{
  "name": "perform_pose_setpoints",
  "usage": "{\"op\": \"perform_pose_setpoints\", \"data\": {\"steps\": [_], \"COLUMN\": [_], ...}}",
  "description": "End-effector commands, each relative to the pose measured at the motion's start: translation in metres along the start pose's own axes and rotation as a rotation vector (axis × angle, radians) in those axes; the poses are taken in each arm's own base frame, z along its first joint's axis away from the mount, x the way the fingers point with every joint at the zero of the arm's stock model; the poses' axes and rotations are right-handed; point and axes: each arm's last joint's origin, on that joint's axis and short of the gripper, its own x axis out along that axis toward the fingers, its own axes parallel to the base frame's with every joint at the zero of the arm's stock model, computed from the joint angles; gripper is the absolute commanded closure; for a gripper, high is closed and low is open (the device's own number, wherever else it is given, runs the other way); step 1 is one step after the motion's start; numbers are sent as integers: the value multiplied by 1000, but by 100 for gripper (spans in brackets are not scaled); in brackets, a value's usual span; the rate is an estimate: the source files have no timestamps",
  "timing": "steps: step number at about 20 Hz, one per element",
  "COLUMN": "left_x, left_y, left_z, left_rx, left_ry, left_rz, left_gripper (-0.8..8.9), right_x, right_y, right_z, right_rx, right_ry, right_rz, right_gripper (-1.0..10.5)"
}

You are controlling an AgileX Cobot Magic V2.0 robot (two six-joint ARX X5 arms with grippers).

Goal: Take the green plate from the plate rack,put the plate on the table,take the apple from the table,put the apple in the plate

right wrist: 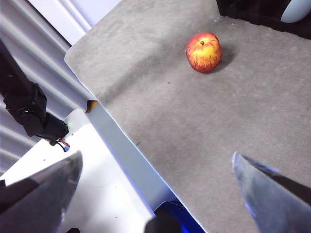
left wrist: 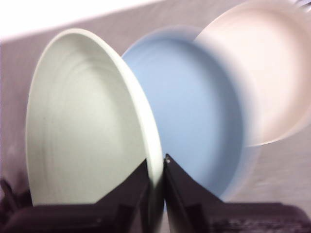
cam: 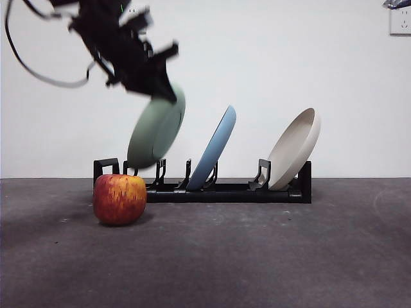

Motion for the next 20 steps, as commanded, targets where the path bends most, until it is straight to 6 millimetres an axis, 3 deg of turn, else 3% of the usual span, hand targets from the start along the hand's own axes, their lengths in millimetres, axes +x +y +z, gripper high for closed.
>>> {"op": "perform_pose_setpoints", "data": {"steps": [1, 4, 10, 13, 20], "left_x": [-34, -83, -127, -132, -123], "left_y": [-14, -38, -85, -114, -175], "left_z": [22, 38, 35, 28, -3], "left_rx": [46, 97, 273, 357, 531], "left_ry": [-87, -124, -40, 17, 204], "left_rz": [-13, -26, -70, -74, -86], "left_gripper": [822, 822, 820, 819, 819], "right_x": [0, 0, 0, 0, -2], "right_y": [1, 1, 1, 1, 2], "right_z": [0, 0, 0, 0, 0], "right_rx": [4, 4, 4, 4, -5], "right_ry": [-1, -1, -1, -2, -11], "right_rz": [3, 6, 5, 5, 4], "right_gripper": [288, 288, 288, 288, 288]}}
